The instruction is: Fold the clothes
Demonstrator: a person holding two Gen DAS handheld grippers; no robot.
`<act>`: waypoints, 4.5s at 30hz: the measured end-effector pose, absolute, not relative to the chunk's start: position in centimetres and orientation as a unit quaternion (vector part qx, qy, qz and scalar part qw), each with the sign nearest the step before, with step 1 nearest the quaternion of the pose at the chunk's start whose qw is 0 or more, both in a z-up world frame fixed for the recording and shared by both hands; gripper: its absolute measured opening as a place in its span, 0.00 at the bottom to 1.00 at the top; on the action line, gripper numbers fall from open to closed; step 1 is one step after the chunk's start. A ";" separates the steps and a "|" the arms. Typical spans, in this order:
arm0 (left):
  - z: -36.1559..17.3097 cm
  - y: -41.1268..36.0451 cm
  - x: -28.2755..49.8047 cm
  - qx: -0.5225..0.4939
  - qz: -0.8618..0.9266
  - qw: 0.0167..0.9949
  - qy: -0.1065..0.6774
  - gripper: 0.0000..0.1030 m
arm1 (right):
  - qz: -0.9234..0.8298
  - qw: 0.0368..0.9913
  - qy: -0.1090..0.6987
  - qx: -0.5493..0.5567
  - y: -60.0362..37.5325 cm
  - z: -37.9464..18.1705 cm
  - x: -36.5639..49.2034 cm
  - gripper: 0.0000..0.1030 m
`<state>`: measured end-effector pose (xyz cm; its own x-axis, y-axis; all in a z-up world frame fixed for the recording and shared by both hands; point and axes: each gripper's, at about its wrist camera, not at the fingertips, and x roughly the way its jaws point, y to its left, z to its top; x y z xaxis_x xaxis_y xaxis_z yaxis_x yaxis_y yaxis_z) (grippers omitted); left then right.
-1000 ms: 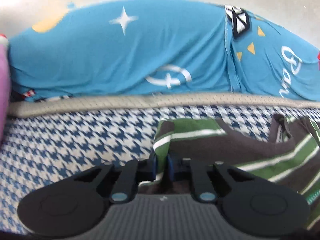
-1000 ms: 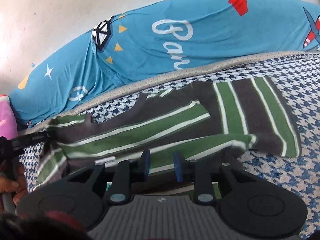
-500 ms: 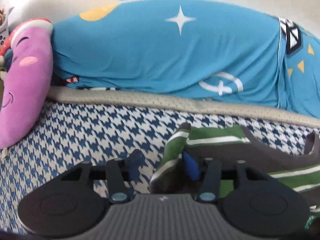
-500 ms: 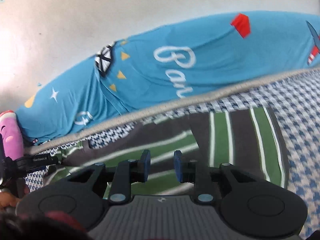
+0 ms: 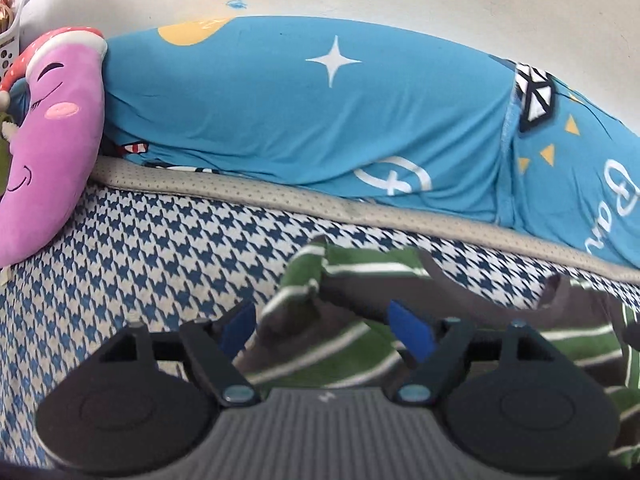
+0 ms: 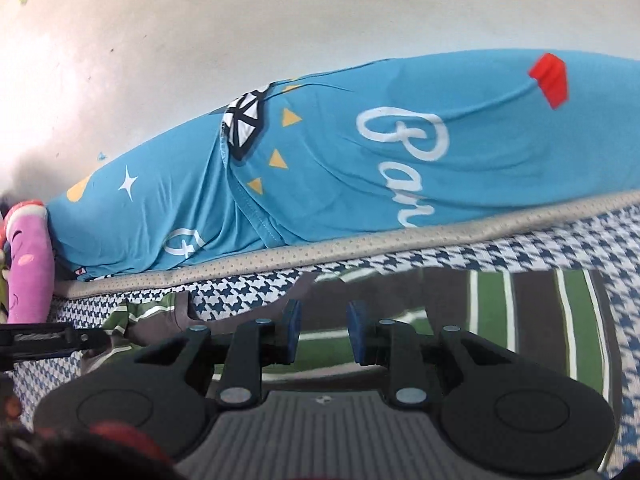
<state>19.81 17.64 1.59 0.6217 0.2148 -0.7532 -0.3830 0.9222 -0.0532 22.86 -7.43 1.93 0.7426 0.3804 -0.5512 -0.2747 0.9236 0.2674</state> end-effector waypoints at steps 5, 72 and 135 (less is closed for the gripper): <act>1.9 16.8 18.0 -0.115 0.166 0.891 0.407 0.77 | 0.197 0.932 0.297 0.070 -6.2 2.0 24.0 0.25; 1.4 15.4 17.0 -0.124 0.162 0.876 0.438 0.78 | 0.314 0.892 0.323 -0.038 -4.7 1.9 26.0 0.28; 0.2 14.3 17.3 -0.112 0.153 0.873 0.449 0.79 | 0.119 0.950 0.287 0.030 -11.5 3.9 27.3 0.33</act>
<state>17.30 14.26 0.23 0.5498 0.1658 -0.8187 -0.3671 0.9284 -0.0585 27.27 -11.47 3.93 0.8070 0.2439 -0.5378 -0.2090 0.9698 0.1261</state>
